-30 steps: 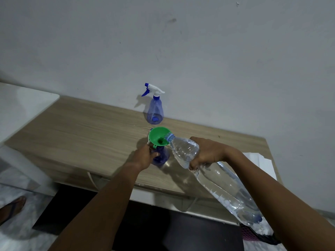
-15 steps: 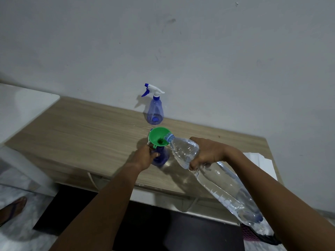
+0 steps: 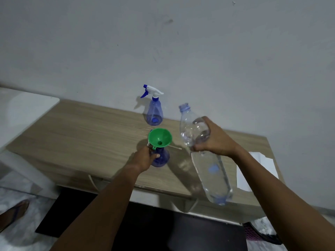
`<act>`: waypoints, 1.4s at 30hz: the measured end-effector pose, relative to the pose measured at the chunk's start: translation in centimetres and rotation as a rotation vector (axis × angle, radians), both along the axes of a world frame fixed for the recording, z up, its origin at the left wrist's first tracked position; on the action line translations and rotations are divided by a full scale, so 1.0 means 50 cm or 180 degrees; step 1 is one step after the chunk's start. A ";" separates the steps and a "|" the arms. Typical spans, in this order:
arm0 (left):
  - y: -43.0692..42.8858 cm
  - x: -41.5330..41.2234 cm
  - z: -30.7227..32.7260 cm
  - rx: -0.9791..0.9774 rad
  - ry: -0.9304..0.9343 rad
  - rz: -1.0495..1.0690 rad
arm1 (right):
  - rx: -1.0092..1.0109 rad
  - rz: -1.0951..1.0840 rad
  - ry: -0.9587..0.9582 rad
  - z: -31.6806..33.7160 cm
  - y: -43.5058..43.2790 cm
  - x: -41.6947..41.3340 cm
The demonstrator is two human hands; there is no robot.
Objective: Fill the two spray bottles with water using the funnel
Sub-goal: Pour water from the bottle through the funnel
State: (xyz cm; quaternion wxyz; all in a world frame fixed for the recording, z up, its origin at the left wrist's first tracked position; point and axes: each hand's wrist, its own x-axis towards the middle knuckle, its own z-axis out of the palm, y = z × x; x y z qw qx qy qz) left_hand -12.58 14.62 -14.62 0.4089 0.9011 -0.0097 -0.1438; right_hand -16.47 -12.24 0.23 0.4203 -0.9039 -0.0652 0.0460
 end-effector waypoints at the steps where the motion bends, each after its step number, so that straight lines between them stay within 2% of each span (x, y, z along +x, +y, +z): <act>1: 0.004 0.004 -0.006 0.0012 0.0020 -0.0005 | 0.0227 -0.0161 -0.0157 0.002 -0.004 0.004; 4: 0.020 0.030 -0.055 -0.0057 0.0009 -0.0064 | 0.0746 -0.0623 -0.0585 0.003 -0.009 0.018; 9: 0.026 0.034 -0.067 -0.0234 0.0001 -0.0080 | 0.0979 -0.1489 -0.1185 -0.025 0.014 0.065; 12: 0.014 0.010 -0.015 -0.0222 -0.0038 -0.0121 | 0.0977 -0.1728 -0.1213 -0.053 0.019 0.101; 18: 0.019 0.016 -0.018 -0.0280 -0.0078 -0.0194 | 0.1099 -0.2126 -0.1167 -0.095 0.000 0.133; 24: 0.027 0.021 -0.017 -0.0367 -0.0097 -0.0286 | 0.1024 -0.1992 -0.1056 -0.110 -0.014 0.128; 29: 0.046 0.033 -0.030 -0.0560 0.0062 -0.0501 | 0.0935 -0.2927 -0.1189 -0.182 0.059 0.048; 30: 0.051 0.034 -0.035 -0.0596 0.0085 -0.0551 | 0.1035 -0.2790 -0.1132 -0.205 0.079 0.031; 34: 0.066 0.036 -0.044 -0.0652 0.0096 -0.0891 | 0.1290 -0.1076 -0.0216 -0.248 0.142 -0.006; 36: 0.071 0.035 -0.046 -0.0654 0.0124 -0.0963 | 0.1350 -0.0565 0.0024 -0.246 0.165 -0.011; 42: 0.093 0.051 -0.083 -0.0559 0.0087 -0.1272 | 0.1621 -0.0421 0.0025 -0.236 0.210 0.000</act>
